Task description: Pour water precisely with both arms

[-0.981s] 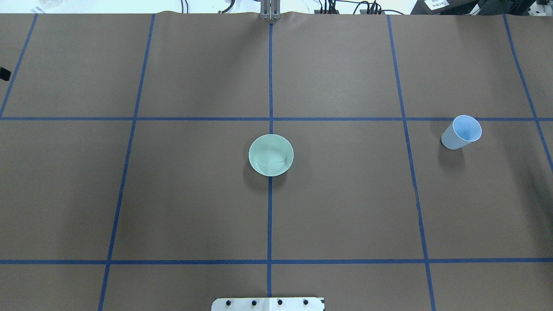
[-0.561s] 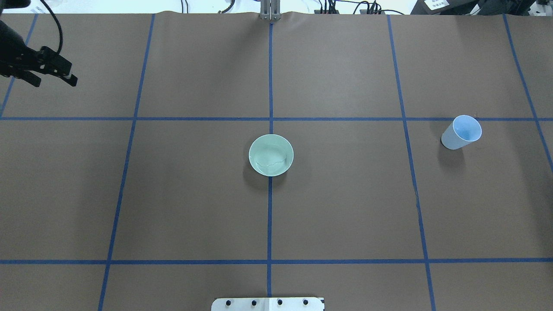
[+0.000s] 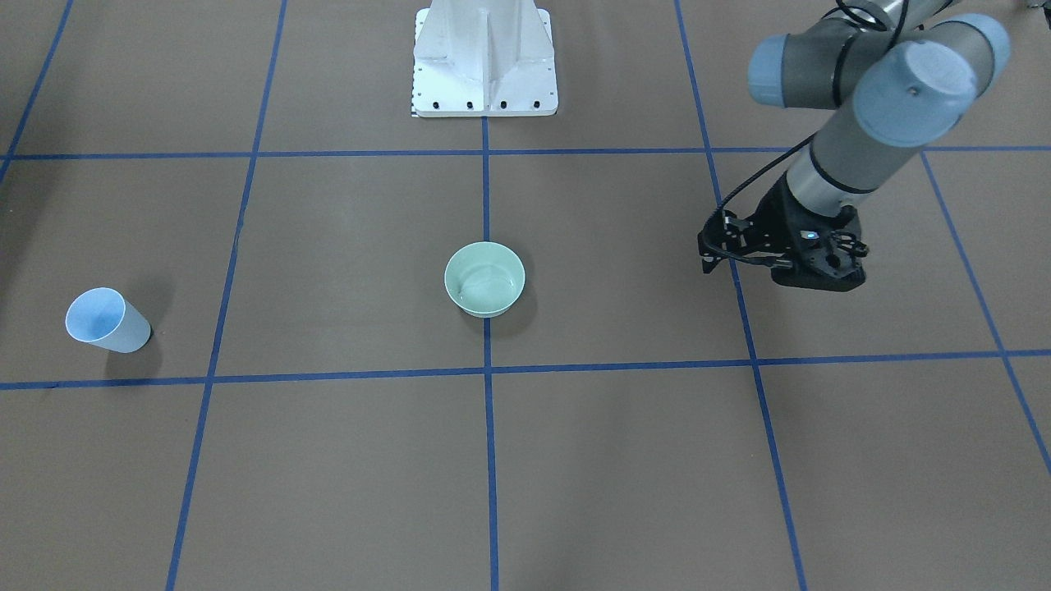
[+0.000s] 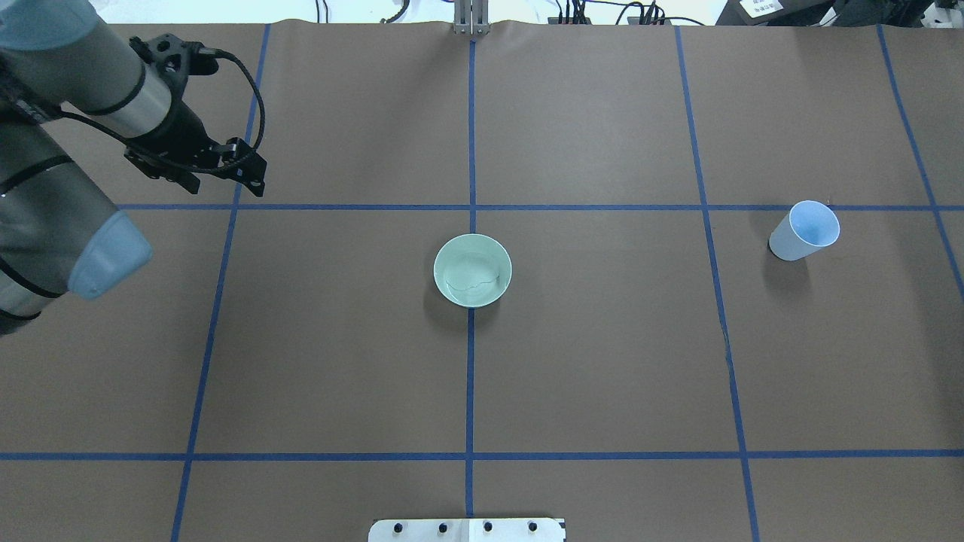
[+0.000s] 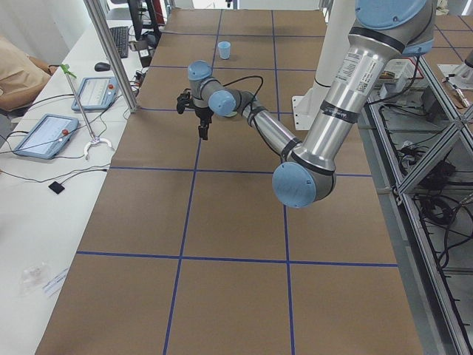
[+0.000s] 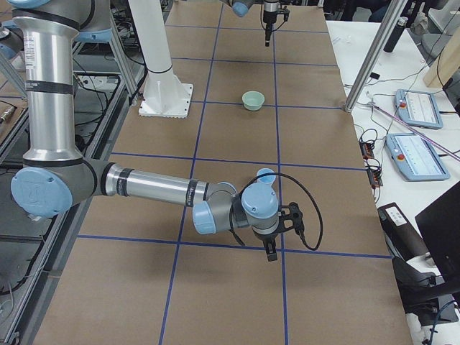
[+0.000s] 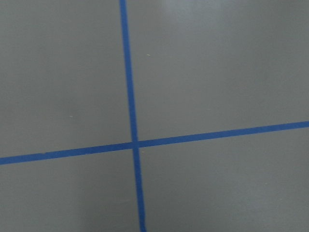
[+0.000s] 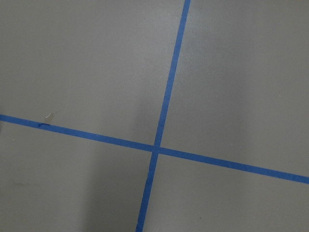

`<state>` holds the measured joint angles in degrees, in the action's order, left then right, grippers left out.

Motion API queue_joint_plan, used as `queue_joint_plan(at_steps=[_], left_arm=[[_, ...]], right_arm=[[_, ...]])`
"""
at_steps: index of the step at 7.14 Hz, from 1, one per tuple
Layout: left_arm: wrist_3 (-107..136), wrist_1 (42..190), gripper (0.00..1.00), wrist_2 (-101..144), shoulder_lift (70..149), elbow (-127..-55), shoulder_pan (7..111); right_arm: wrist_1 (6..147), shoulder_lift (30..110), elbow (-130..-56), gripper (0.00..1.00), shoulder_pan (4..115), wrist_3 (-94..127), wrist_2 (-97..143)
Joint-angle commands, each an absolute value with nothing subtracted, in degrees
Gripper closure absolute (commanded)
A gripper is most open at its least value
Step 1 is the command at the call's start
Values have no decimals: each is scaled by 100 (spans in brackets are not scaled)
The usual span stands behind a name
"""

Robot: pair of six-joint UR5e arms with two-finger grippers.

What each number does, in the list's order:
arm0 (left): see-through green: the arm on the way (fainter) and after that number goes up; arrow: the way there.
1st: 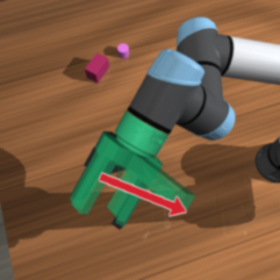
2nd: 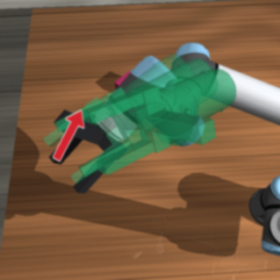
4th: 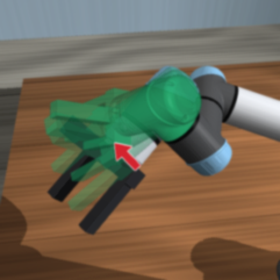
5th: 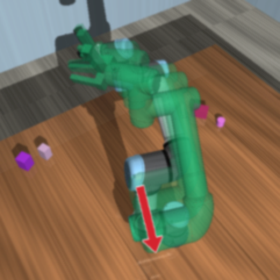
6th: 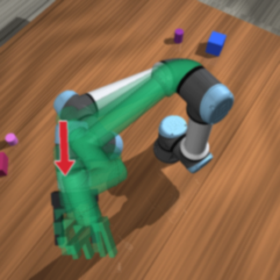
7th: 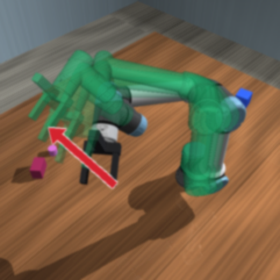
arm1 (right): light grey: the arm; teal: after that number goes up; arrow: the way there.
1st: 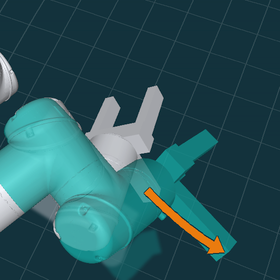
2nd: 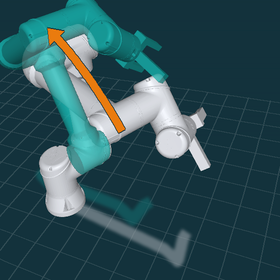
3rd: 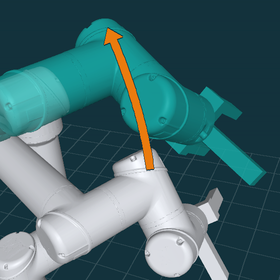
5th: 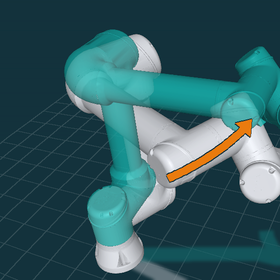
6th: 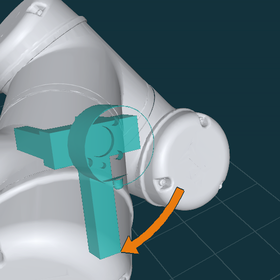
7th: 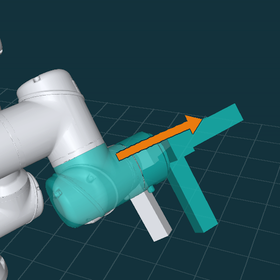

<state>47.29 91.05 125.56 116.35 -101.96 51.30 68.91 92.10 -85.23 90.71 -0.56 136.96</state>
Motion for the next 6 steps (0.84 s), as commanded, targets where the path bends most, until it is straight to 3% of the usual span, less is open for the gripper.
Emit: queue_joint_plan(at_steps=[1,3,6], left_arm=[[5054,9105,0,12357,11961,-10082,4598],[5385,9167,0,12349,12207,-9967,4396],[5783,9612,0,10505,12673,-9662,3194]], right_arm=[[7590,9141,-8543,0,8808,-593,13510],[8032,9106,-8595,0,8920,-1168,13185],[8033,9123,-8675,0,8947,-1178,13157]])
